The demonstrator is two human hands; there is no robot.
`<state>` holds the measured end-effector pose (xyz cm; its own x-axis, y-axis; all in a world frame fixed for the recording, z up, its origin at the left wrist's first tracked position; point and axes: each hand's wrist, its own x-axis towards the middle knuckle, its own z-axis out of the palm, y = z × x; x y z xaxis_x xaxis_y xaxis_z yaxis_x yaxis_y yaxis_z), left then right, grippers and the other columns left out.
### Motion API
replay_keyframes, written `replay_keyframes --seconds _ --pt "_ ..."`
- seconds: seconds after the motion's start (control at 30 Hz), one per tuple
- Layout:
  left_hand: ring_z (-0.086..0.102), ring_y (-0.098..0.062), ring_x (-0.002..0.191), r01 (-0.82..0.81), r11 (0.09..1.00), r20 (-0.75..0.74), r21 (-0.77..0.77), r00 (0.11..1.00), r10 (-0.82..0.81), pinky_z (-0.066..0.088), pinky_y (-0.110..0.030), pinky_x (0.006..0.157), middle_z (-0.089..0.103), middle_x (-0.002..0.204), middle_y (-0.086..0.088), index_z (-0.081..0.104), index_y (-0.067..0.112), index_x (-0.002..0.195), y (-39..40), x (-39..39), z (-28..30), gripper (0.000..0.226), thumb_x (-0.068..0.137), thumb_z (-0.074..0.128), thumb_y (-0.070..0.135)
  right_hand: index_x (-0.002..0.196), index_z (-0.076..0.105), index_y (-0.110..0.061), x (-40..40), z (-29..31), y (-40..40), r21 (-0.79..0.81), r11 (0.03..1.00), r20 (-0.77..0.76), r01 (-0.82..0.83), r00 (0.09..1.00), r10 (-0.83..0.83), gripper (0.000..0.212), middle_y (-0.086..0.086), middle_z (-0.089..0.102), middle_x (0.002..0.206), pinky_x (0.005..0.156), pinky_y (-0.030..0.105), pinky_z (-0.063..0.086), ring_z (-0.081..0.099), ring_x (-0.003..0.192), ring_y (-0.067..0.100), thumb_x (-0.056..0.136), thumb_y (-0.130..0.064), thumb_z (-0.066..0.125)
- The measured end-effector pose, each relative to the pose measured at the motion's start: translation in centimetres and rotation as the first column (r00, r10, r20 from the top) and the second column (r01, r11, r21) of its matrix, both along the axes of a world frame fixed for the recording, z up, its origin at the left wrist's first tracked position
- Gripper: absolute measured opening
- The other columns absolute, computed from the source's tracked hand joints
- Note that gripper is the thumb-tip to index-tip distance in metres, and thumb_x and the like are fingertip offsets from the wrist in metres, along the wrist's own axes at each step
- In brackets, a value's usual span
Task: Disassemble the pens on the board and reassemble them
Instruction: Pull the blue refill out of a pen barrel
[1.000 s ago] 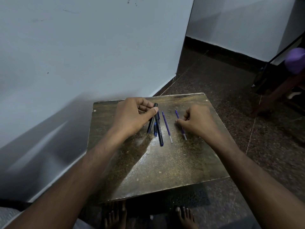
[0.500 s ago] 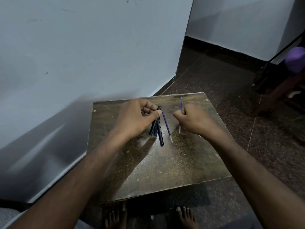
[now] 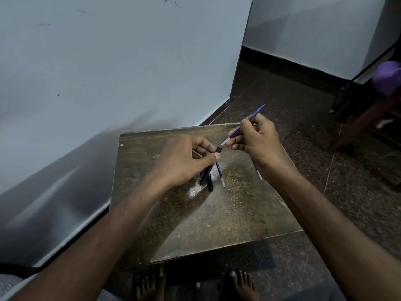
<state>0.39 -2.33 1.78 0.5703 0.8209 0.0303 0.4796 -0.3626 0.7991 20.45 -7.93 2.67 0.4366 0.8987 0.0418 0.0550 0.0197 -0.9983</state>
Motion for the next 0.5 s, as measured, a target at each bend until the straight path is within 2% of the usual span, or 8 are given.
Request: replay_keyframes --seconds 0.1,0.2,0.27,0.37,0.5 --pt "0.069 0.016 0.072 -0.011 1.000 0.013 0.012 1.000 0.010 0.046 0.000 0.062 0.079 0.082 0.018 0.083 0.032 0.100 -0.1 0.1 0.0 0.013 0.090 0.086 0.041 0.100 0.055 -0.008 -0.1 0.2 -0.1 -0.013 0.999 -0.012 -0.031 0.999 0.031 0.011 0.010 0.079 0.078 0.055 0.025 0.058 0.079 0.065 0.020 0.109 -0.011 0.049" --pt "0.069 0.014 0.071 -0.029 0.999 0.022 0.020 0.999 0.029 0.047 -0.001 0.063 0.079 0.081 0.018 0.083 0.032 0.100 -0.1 0.2 -0.1 0.013 0.090 0.086 0.041 0.102 0.056 -0.008 -0.5 0.1 -0.1 -0.042 0.996 0.043 -0.074 0.996 0.075 0.010 0.010 0.080 0.079 0.056 0.027 0.059 0.077 0.064 0.020 0.109 -0.011 0.052" --pt "0.070 0.013 0.070 -0.041 0.999 0.030 0.030 0.999 0.040 0.048 -0.001 0.062 0.079 0.079 0.019 0.084 0.033 0.099 -0.1 0.2 -0.1 0.013 0.090 0.086 0.042 0.098 0.060 -0.010 -0.6 -0.2 -0.1 -0.080 0.992 0.170 -0.097 0.979 0.109 0.012 0.009 0.081 0.082 0.060 0.029 0.059 0.078 0.068 0.020 0.109 -0.014 0.055" --pt "0.069 0.014 0.068 -0.050 0.998 0.037 0.028 0.998 0.049 0.045 -0.001 0.059 0.078 0.077 0.019 0.083 0.033 0.099 0.0 0.2 -0.1 0.012 0.091 0.085 0.041 0.092 0.068 -0.013 -0.8 -0.3 -0.2 -0.116 0.982 0.386 -0.150 0.904 0.184 0.016 0.006 0.080 0.083 0.067 0.032 0.059 0.078 0.072 0.014 0.106 -0.020 0.064" --pt "0.070 0.013 0.071 -0.110 0.994 0.077 0.023 0.991 0.108 0.048 -0.002 0.062 0.079 0.079 0.021 0.082 0.035 0.097 0.8 -0.7 0.3 0.008 0.092 0.084 0.040 0.093 0.074 -0.019 -1.2 -0.2 -0.2 -0.113 0.978 0.447 -0.173 0.870 0.206 0.019 0.000 0.081 0.089 0.072 0.031 0.059 0.079 0.077 0.011 0.104 -0.034 0.069"
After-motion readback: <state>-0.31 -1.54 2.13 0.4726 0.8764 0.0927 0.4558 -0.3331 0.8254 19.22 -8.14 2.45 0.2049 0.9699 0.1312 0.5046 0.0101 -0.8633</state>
